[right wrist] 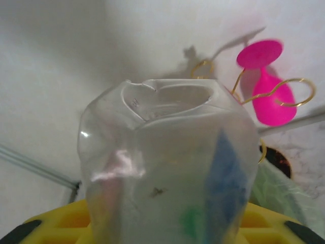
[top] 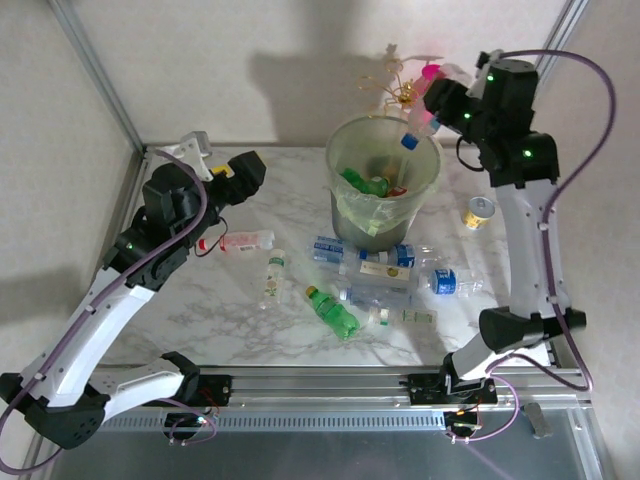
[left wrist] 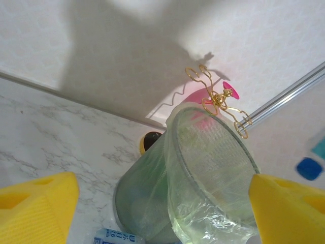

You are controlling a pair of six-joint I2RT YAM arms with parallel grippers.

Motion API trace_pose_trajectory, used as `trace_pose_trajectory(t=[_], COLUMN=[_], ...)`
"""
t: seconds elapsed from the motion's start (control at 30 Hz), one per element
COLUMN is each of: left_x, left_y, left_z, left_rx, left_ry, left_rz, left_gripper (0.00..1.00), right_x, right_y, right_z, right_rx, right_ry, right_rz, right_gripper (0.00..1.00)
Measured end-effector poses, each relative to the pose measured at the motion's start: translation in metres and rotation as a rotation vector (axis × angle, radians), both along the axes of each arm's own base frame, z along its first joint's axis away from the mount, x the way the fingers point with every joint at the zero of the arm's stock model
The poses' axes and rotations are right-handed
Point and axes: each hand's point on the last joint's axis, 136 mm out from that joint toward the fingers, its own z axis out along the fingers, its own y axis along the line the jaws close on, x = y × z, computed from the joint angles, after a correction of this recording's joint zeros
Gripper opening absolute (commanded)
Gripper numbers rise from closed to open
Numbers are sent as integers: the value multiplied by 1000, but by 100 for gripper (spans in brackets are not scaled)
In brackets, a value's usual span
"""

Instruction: Put the plastic bottles in the bin

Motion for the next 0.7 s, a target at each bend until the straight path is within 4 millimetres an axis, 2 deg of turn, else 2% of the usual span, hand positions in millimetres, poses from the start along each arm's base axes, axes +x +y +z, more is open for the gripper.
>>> trace_pose_trajectory(t=[0.17, 0.33, 0.5, 0.7], left_x=[-2, -2, -1, 0], left_y=[2, 1, 1, 0], left_z=[2, -1, -5, -8], left_rx=[-3, 6, 22, 38], left_ry=[-7, -2, 2, 4], left_rz=[3, 2, -1, -6], left_gripper=[87, 87, 87, 88], right_x=[17, 19, 25, 39], right_y=[14, 17, 33, 49], right_z=[-38, -60, -82, -128], right_rx=[-40, -63, -92, -140], right_ry=[96, 154, 204, 316], right_rz=[47, 62, 88, 105], right_gripper=[41, 41, 43, 45])
